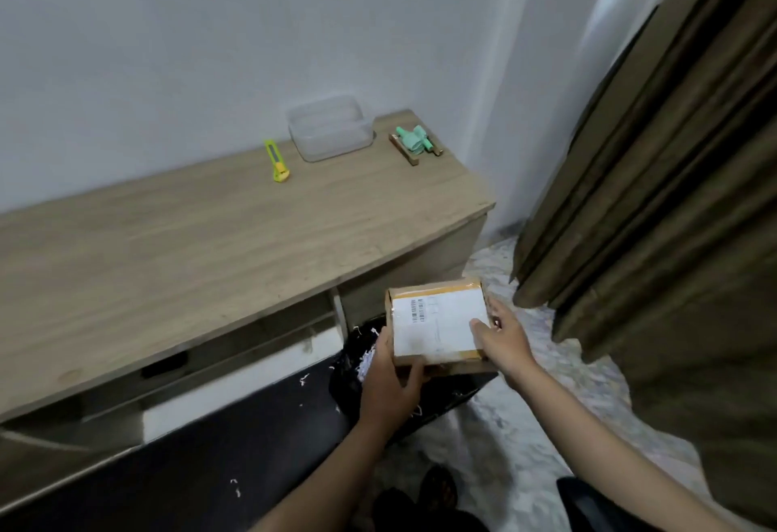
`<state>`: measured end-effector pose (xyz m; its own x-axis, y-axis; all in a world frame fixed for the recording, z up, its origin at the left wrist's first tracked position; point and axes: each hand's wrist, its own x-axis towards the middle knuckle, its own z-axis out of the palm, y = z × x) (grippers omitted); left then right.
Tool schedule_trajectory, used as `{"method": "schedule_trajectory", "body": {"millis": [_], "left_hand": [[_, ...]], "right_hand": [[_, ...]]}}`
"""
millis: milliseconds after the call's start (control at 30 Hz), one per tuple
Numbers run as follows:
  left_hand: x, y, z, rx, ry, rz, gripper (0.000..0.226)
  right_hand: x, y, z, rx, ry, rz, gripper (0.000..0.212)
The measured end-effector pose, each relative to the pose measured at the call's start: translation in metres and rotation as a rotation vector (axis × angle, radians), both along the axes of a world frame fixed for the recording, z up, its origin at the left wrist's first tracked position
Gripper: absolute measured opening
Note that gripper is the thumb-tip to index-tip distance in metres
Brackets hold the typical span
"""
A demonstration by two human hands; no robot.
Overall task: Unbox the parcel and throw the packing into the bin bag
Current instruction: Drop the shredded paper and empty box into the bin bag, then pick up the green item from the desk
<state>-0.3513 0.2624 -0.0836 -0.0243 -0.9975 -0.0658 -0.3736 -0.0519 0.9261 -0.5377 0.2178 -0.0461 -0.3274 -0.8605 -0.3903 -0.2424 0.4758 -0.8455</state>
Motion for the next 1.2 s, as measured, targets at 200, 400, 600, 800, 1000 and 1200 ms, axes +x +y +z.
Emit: {"method": "schedule_trajectory", "body": {"millis": [200, 400, 600, 800, 1000, 1200], "left_hand": [[0.004, 0.0, -0.027, 0.218, -0.121, 0.032, 0.058], [0.008, -0.023, -0.051, 0.43, -0.257, 0.063, 0.084], [0.006, -0.04, -0.023, 0.126, -0.309, 0.067, 0.055], [0.01, -0.087, 0.04, -0.347, -0.287, 0.145, 0.043], [0.05, -0.155, 0.062, -0.278, -0.494, 0.217, 0.066], [0.07, -0.216, 0.058, -0.039, -0.69, 0.269, 0.069]], "right_hand": [[0.006, 0.002, -0.02, 0.085, 0.028, 0.164, 0.061], [0.013, -0.024, -0.028, 0.177, 0.042, 0.277, 0.069], [0.015, -0.049, -0.022, 0.129, 0.024, 0.185, 0.061], [0.032, -0.088, 0.012, -0.18, 0.044, 0.01, 0.033], [0.043, -0.133, 0.049, -0.395, 0.09, 0.004, 0.026], [0.037, -0.193, 0.062, -0.429, 0.194, 0.088, 0.03]]}}
